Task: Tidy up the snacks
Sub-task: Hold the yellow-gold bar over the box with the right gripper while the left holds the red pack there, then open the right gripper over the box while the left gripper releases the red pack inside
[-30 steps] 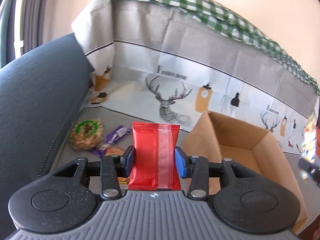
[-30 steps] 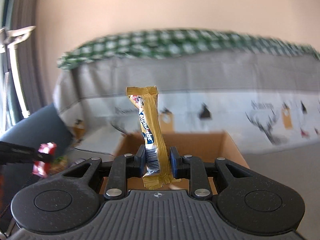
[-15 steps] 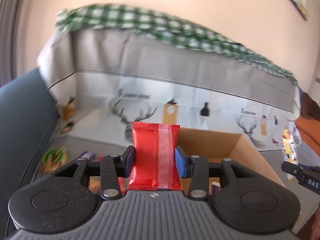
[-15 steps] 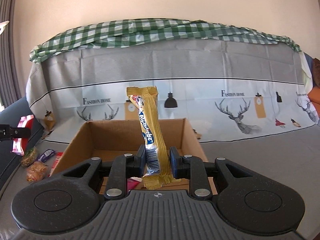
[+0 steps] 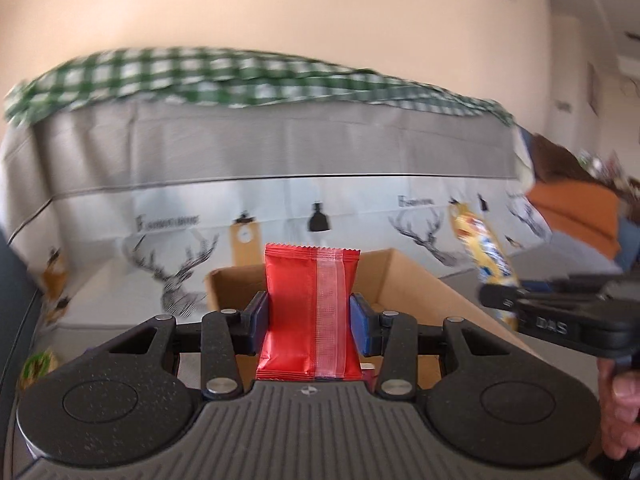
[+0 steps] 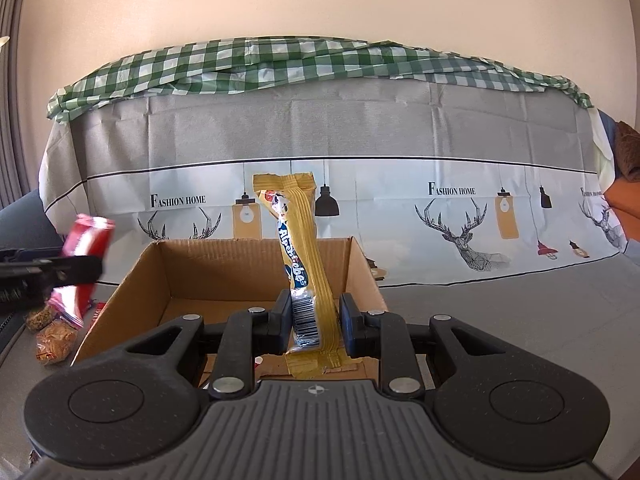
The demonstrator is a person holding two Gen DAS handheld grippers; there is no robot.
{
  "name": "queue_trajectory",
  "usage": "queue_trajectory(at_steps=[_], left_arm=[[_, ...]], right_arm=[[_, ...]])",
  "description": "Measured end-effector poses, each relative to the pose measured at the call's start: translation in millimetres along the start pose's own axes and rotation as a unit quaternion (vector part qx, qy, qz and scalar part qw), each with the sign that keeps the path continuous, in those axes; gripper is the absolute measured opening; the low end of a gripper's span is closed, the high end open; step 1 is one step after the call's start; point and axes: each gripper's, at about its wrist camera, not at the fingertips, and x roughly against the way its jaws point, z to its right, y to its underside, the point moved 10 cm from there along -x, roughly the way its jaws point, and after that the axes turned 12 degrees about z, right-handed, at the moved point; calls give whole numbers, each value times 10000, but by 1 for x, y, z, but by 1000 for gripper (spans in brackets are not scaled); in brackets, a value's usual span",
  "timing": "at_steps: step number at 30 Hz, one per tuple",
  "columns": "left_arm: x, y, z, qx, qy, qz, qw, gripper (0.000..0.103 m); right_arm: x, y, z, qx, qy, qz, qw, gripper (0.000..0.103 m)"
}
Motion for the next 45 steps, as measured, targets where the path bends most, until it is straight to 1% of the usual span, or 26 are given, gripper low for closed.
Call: queue_trajectory(at_steps=[2, 4, 12, 20, 27, 30, 31, 32, 33, 34, 35, 41, 45], left_arm=[[-1, 2, 7, -51, 101, 10, 9999, 47], [-4, 4, 9, 15, 145, -34, 9999, 47], [-8, 5, 0, 482, 171, -126, 9986, 47], [-8, 3, 2, 502, 231, -126, 9984, 47], [-9, 3, -2, 615, 237, -135, 9977, 47], [-10, 4, -1, 675, 301, -150, 9972, 48], [-10, 4, 0, 727, 348, -187, 9966, 51], [-11, 6, 1, 775, 389, -237, 9959, 62], [-11, 6, 1, 798, 373, -241, 9958, 66], [-10, 5, 1, 786, 340, -207, 9961, 71], [-10, 4, 0, 755, 317, -175, 9965, 71], [-10, 5, -3, 755, 201, -171, 9968, 71], [-9, 3, -8, 711, 87, -64, 9974, 71]], right_arm=[[-1, 0, -1, 67, 7, 13, 10000, 25], [-2, 0, -2, 130, 13, 13, 9999, 25], [-4, 1, 0, 206, 92, -7, 9997, 25], [-3, 1, -1, 254, 125, 8, 9996, 25], [-3, 1, 0, 257, 125, 14, 9996, 25], [-4, 3, -1, 251, 114, -32, 9996, 26], [-5, 4, -2, 247, 87, -84, 9996, 27], [-6, 6, -2, 266, 77, -140, 9995, 35], [-6, 7, -3, 322, 102, -166, 9993, 46], [-6, 7, -4, 376, 125, -150, 9991, 50], [-6, 7, -4, 395, 131, -131, 9990, 52], [-9, 10, -1, 355, 219, -226, 9989, 52], [-9, 10, 1, 397, 322, -185, 9985, 53]])
